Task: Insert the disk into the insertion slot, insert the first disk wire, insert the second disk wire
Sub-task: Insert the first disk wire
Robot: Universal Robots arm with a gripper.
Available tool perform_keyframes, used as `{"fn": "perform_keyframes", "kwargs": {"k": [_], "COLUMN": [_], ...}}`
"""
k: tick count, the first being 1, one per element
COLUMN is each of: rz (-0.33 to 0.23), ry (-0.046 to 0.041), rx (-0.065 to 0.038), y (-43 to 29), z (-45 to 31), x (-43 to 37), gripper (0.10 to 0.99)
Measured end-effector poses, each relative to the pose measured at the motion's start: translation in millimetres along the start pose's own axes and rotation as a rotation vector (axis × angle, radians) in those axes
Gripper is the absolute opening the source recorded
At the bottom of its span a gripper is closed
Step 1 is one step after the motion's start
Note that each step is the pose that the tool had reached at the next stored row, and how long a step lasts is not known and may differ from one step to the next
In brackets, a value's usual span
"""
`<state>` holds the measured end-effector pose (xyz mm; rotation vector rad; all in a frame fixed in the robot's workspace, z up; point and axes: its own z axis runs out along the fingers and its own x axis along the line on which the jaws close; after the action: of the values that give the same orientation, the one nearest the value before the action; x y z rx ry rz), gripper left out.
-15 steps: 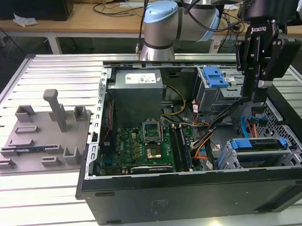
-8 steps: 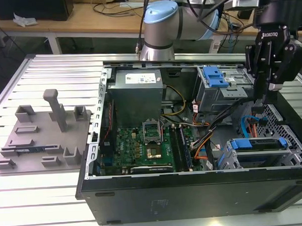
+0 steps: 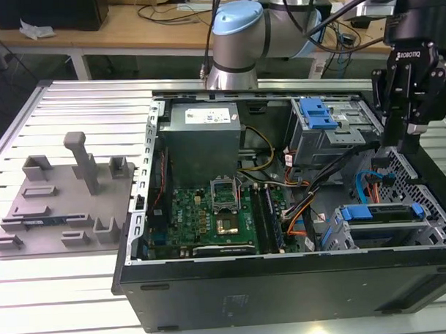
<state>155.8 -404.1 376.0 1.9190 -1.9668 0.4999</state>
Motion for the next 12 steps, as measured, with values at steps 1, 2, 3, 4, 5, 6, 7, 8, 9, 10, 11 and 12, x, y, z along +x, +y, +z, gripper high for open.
{"fn": "perform_keyframes", "kwargs": {"k": [1,2,3,4,5,6,7,8,9,10,11,12], "rz": [0.002,0.007,0.014,0.024,0.033,0.046,0.053,0.055,0.055,0.055,0.055,0.055], "ry": [0.0014,0.0015,0.0016,0.0018,0.0019,0.002,0.0023,0.0024,0.0022,0.0064,0.0075,0.0121], "rx": [0.0,-0.001,-0.004,-0.008,-0.011,-0.017,-0.021,-0.021,-0.021,-0.021,-0.021,-0.02], "y": [0.1,0.1,0.0,0.1,0.1,0.1,0.2,0.3,0.4,0.4,0.4,0.4], "z": [0.1,0.7,1.3,2.1,2.8,4.1,5.1,5.3,5.4,5.6,5.5,5.3], "x": [-1.9,-2.4,-2.8,-3.4,-3.8,-4.6,-5.7,-7.1,-13.7,-15.3,-15.5,-15.8], "gripper": [0.412,0.412,0.412,0.412,0.412,0.412,0.412,0.412,0.412,0.412,0.412,0.412]}}
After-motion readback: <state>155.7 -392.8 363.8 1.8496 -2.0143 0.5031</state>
